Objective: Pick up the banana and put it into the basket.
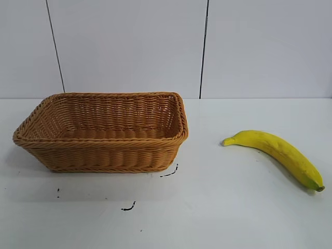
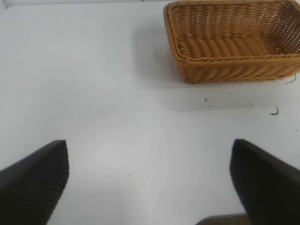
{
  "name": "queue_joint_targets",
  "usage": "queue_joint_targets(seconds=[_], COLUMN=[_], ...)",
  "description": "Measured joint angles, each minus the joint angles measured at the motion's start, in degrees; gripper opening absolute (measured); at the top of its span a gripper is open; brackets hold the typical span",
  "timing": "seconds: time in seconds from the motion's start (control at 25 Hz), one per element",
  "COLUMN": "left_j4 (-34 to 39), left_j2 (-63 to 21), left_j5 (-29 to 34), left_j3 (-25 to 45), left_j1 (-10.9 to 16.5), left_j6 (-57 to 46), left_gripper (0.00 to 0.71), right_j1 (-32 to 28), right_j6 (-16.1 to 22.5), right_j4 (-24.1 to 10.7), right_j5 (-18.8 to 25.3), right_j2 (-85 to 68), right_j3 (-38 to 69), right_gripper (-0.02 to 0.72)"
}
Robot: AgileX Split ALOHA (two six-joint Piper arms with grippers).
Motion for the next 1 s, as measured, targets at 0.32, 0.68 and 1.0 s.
queue_joint_targets(seconds=[0.32,0.68,1.0], left_j4=[0.00,0.00,0.00], left_j2=[0.00,0.00,0.00], left_j5=[0.00,0.04,0.05], left_j3=[0.00,0.00,0.00], left_j1=[0.00,0.00,0.00], left_j6=[0.00,0.00,0.00], left_gripper=[0.693,0.693,0.693], right_j1=[0.00,0.00,0.00], right_j6=[0.04,0.06,2.09], right_j4=[0.00,0.00,0.00], right_j5=[0.00,0.20,4.77], right_j2=[0.00,12.45,41.37], right_j3=[0.00,-3.05,-15.39], right_gripper=[0.690,0.690,0.690])
